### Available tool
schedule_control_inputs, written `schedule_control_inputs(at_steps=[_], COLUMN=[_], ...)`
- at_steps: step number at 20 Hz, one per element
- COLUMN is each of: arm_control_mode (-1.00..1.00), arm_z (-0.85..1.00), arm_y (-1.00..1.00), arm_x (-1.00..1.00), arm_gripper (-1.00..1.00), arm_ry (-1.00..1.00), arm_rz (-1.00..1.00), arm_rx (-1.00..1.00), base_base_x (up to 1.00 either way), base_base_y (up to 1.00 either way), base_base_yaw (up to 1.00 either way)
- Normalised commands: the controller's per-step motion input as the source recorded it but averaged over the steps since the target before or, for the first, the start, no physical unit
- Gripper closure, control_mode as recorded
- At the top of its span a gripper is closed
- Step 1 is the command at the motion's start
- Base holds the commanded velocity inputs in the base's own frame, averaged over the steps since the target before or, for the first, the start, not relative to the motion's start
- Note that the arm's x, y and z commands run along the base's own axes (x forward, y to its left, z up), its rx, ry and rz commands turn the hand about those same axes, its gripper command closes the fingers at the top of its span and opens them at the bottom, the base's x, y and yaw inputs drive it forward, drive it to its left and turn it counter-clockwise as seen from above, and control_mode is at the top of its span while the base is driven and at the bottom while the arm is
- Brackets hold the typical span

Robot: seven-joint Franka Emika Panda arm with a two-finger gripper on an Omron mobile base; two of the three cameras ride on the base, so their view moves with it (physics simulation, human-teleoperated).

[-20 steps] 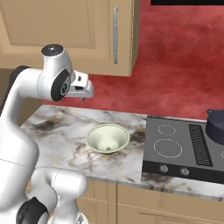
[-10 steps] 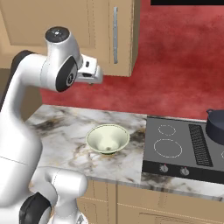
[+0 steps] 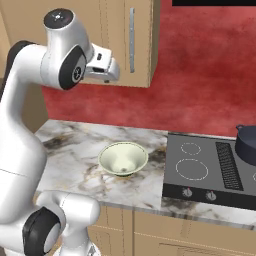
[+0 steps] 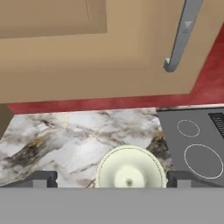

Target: Open the cabinet and move the ladle to the pot. Then close the cabinet.

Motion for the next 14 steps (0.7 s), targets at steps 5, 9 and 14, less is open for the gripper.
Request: schedule_control_inputs(at_steps=[5, 9, 14], arm_control_mode=[-1.00, -1.00, -1.00], arm_z=[0.16, 0.12, 0.18], arm_y=[-0.29, -0.37, -0.35], arm_x=[0.00, 0.00, 0.00], arm_gripper=[-1.00, -1.00, -1.00], arm_ry=[-0.14, -0.20, -0.14], arm_rz=[-0.04, 0.00, 0.00], arm_rx=[0.00, 0.00, 0.00], base_base_x=[0.00, 0.00, 0.00], base_base_y=[0.00, 0.00, 0.00], base_base_yaw=[0.00, 0.00, 0.00])
